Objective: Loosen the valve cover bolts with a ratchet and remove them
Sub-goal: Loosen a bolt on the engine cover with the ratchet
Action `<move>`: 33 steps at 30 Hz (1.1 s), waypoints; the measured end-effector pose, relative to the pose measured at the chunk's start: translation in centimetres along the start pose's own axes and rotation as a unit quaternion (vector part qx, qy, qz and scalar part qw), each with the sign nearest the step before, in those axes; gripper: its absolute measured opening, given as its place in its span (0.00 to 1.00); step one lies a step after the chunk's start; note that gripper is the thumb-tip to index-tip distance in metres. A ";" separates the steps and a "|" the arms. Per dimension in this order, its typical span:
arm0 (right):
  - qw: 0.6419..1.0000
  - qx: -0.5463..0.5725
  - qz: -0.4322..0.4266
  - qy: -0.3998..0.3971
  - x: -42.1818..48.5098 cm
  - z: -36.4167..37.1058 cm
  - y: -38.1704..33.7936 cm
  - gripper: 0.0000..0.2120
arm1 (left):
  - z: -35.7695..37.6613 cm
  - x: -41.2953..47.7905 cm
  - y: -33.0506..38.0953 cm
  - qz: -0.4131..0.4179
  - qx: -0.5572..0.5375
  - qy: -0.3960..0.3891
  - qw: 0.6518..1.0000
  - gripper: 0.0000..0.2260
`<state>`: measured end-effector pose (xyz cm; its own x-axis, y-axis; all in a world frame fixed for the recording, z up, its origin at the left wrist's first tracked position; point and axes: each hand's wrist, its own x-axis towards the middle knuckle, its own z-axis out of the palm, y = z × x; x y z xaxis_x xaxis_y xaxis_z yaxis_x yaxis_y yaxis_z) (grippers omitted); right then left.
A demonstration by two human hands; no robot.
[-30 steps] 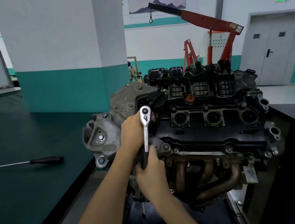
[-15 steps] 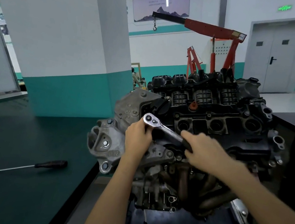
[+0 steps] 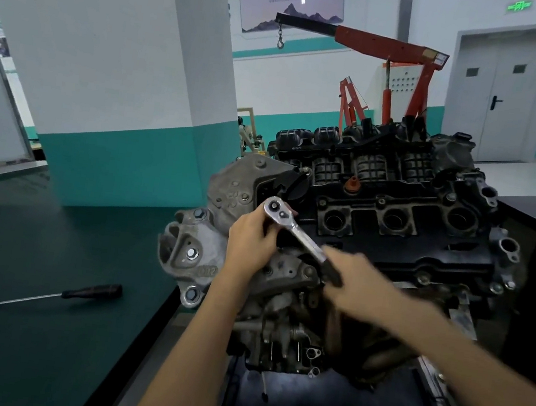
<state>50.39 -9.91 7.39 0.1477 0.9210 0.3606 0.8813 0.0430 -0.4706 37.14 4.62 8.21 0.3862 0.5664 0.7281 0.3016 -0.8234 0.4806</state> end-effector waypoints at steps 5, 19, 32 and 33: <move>0.959 -0.277 -0.055 0.010 3.3 -6.9 1.2 0.14 | 0.5 -0.1 0.0 -0.032 0.030 0.047 0.998 0.07; 0.984 0.171 0.028 0.033 -0.8 6.5 -2.7 0.17 | 0.5 -0.1 0.0 -0.037 0.003 0.038 0.999 0.11; 0.970 -0.237 -0.037 0.051 2.3 -4.3 0.9 0.09 | 1.0 0.0 0.1 -0.077 0.061 0.062 0.993 0.05; 0.984 -0.168 -0.010 0.049 1.0 -2.4 0.6 0.09 | 1.1 0.0 0.2 -0.073 0.070 0.067 0.993 0.05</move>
<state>52.14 -9.84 9.40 0.1567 0.8784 0.4516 0.9809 -0.0849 -0.1752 38.14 4.54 7.80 0.2119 0.6626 0.7184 0.4680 -0.7141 0.5206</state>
